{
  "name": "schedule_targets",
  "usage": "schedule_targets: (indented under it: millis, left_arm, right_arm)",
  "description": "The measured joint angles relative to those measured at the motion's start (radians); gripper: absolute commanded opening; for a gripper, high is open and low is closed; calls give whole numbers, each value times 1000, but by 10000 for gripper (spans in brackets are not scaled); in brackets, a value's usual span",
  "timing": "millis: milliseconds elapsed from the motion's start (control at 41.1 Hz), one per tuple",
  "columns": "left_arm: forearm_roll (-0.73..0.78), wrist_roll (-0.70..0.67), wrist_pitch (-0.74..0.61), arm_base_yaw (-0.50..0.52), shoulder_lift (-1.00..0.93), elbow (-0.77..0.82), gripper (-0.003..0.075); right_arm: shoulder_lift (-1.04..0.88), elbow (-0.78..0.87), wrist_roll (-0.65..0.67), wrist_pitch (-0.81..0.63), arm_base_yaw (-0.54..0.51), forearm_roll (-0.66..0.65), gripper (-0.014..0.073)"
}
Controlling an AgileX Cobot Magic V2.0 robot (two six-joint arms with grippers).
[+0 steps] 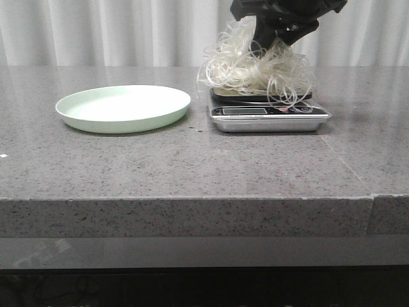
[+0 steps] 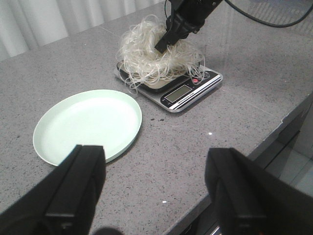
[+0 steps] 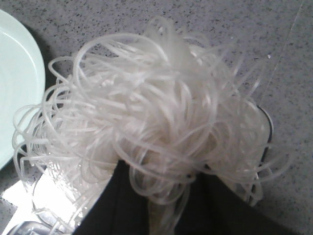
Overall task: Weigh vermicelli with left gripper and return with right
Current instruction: 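Lower the right gripper onto the vermicelli on the scale and close it, then carry the vermicelli with the right gripper and lower it onto the plate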
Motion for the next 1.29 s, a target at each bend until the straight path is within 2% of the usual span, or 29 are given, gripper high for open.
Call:
schedule_targets:
  millis: [317,560,706,999,1291]
  left_arm:
    - [0,0,0,0,0,0,493]
    - [-1,0,0,0,0,0,493]
    - [-1,0,0,0,0,0,493]
    - [-1,0,0,0,0,0,493]
    - [-1,0,0,0,0,0,493]
  right_arm:
    - [-33,-19,-2,31,6,-1,159]
    - [-74,-189,-2,84,66,-6,159]
    - [-76,-257,-2,49,134,-6,159]
    - [-40,-266,-2,-74,275,-6,159]
    - [123,-266,-2,-89,319,-4,159]
